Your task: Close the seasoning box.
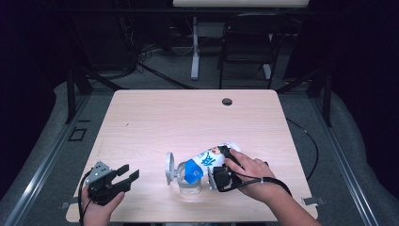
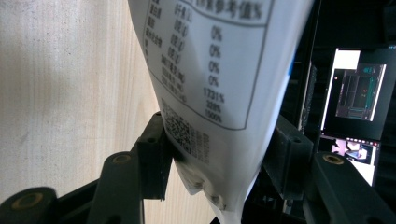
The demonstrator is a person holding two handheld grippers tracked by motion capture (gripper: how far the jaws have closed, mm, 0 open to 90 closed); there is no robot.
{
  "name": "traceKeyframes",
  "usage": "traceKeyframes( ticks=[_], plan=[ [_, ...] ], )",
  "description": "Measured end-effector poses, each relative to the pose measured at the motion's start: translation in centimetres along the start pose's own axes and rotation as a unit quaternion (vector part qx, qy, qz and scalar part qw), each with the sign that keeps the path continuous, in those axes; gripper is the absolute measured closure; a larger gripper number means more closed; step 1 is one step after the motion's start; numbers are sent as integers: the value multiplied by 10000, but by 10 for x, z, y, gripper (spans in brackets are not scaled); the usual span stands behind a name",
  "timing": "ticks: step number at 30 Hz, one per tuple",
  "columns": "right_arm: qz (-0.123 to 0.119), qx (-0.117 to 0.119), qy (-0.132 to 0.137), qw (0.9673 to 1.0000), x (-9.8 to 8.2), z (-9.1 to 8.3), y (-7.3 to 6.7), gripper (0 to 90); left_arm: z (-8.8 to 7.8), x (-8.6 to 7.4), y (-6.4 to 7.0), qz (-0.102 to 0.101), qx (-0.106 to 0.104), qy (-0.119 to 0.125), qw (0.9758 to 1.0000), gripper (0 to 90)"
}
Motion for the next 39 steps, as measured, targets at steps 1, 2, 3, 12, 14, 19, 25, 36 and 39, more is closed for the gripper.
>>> traceKeyframes(
  ticks=[1,2,3,12,14,19,25,36,39],
  plan=[
    [-3,-5,1,10000,0,0,0,481,0,0,0,6,6,-27,10000,503],
    [-19,-10,-14,10000,0,0,0,481,0,0,0,8,8,-23,10000,503],
    [-29,-15,-18,10000,0,0,0,481,0,0,0,7,6,-20,10000,503],
    [-153,-50,-80,9998,0,-1,0,484,0,0,0,10,1,-27,10000,503],
    [-172,-55,-100,9998,0,-2,0,484,-1,0,0,12,4,-27,10000,503],
    [-176,-83,-109,9998,0,-1,0,485,-1,0,0,25,2,-25,10000,503],
    [-273,-116,-191,9994,0,-2,1,487,0,0,0,10,5,-25,10000,503],
    [-369,-121,-267,9989,1,-3,0,491,0,-1,0,14,11,-49,10000,503],
    [-385,-130,-278,9988,1,-4,1,493,0,-1,0,12,11,-45,10000,503]
  ],
)
Point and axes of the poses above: each handheld gripper's, and its own axes: z roughly forward along the jaws, x roughly out of its top, y roughly to its right, the point moved 9 cm from there along z, roughly forward along the jaws, and after that the axes turned 1 degree about x, right-handed, at the moved point
